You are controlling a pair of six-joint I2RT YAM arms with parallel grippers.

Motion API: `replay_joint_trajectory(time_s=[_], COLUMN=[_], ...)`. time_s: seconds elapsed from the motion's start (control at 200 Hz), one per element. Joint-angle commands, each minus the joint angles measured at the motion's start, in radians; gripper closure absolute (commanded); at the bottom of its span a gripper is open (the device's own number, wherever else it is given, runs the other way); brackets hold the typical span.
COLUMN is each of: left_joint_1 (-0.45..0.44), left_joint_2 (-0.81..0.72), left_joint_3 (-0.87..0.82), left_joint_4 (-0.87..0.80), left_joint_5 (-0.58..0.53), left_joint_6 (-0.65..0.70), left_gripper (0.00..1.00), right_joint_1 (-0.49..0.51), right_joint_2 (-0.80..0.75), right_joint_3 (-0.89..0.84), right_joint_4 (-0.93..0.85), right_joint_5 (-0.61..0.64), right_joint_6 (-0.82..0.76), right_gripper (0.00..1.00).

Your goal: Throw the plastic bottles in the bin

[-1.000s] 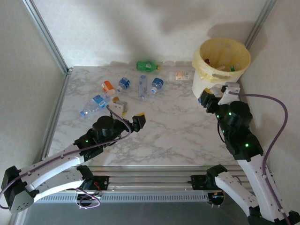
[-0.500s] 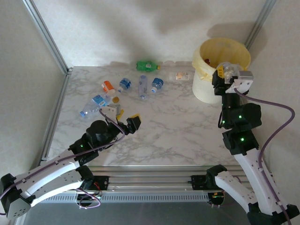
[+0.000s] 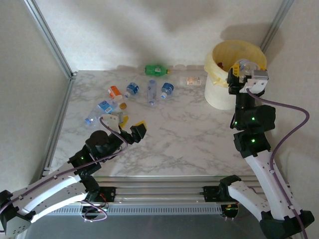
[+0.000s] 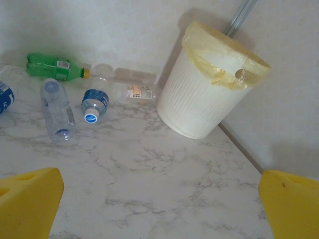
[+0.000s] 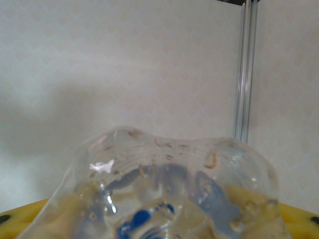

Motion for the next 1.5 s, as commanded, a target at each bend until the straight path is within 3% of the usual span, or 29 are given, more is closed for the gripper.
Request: replay_joint_trajectory(time_s=[0.0,0.681,0.766,0.836,0.886,0.951,1.031,1.131,1.216,1.366,1.496], left_joint_1=[0.01,0.01,0.01,0.01,0.01,0.01,0.01,0.01,0.01,0.015,0.027], left_joint_2=[-0.023,0.004,0.013,0.028,0.039,0.055,0.074,0.096,0.119,0.162,0.214], left_joint_3=[-0.019,0.001,0.004,0.014,0.02,0.028,0.033,0.026,0.034,0.064,0.099], left_joint_4=[0.007,0.016,0.018,0.019,0.018,0.013,0.016,0.038,0.032,-0.005,-0.05], left_joint_5=[-0.015,-0.002,0.0,0.003,0.007,0.003,0.006,0.026,0.026,-0.002,-0.032], left_joint_6=[0.01,0.018,0.019,0.019,0.018,0.007,-0.013,-0.029,-0.044,-0.068,-0.074], left_gripper=[0.0,0.0,0.0,0.0,0.0,0.0,0.0,0.0,0.01,0.0,0.0], right_joint_1=[-0.014,-0.077,-0.12,-0.178,-0.214,-0.246,-0.266,-0.269,-0.269,-0.268,-0.267], right_joint_2=[-0.003,0.095,0.188,0.333,0.451,0.599,0.786,0.926,0.906,0.707,0.593], right_joint_3=[0.011,0.076,0.172,0.354,0.523,0.732,0.998,1.154,1.098,0.836,0.736], right_joint_4=[0.061,0.043,-0.05,-0.268,-0.471,-0.714,-1.019,-1.209,-1.208,-1.019,-1.017], right_joint_5=[-0.011,-0.025,-0.017,-0.01,-0.005,-0.032,-0.055,-0.077,-0.088,-0.153,-0.219], right_joint_6=[-0.025,0.001,0.038,0.122,0.202,0.279,0.327,0.345,0.36,0.369,0.369], right_gripper=[0.69,0.7,0.7,0.69,0.64,0.45,0.28,0.17,0.14,0.05,0.01])
